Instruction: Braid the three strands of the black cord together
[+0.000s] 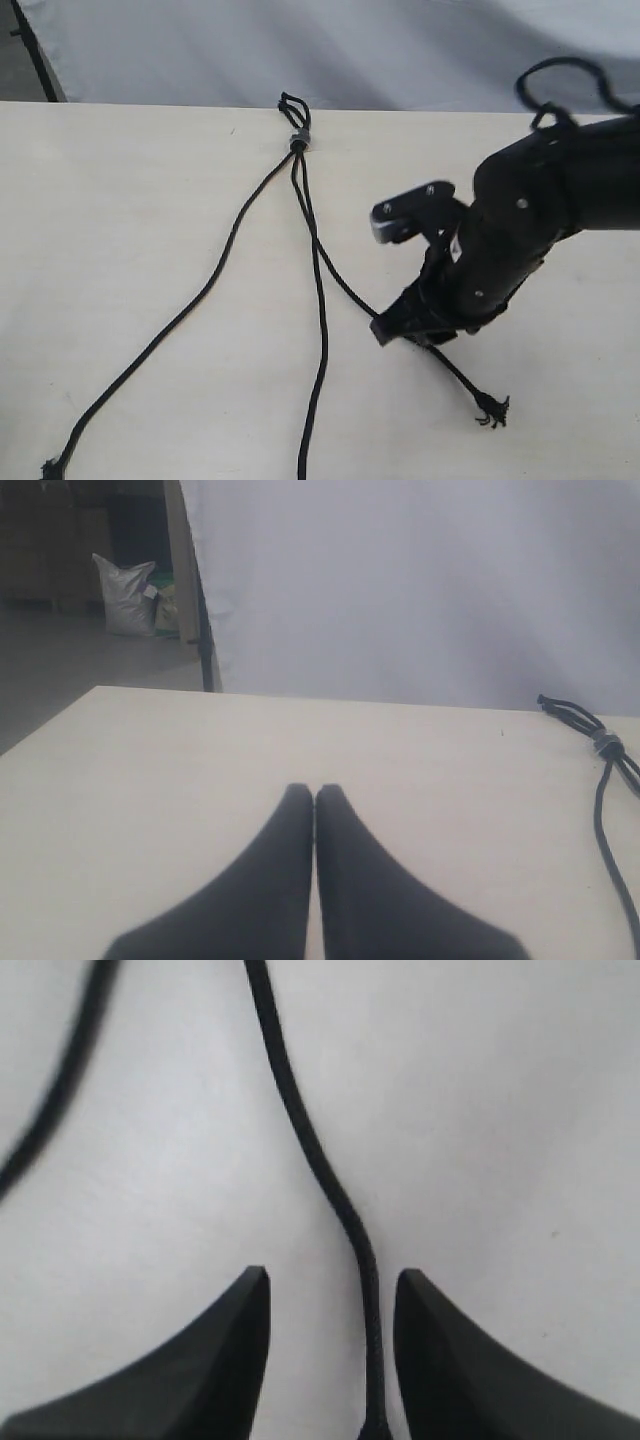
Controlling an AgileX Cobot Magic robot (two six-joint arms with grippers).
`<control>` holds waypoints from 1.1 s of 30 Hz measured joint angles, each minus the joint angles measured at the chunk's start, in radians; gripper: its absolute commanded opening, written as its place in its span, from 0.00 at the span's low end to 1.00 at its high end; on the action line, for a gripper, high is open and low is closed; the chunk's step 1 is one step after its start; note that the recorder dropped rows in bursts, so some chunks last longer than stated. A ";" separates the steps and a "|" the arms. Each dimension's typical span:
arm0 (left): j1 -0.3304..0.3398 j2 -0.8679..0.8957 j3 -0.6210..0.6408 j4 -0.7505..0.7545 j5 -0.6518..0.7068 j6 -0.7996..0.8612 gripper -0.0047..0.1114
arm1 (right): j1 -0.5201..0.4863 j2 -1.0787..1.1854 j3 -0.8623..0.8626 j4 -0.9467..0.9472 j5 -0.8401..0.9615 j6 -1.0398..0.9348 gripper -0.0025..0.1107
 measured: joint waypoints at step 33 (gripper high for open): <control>0.000 0.168 -0.345 0.249 -0.578 -0.634 0.05 | 0.000 -1.595 0.880 0.120 -0.726 0.073 0.37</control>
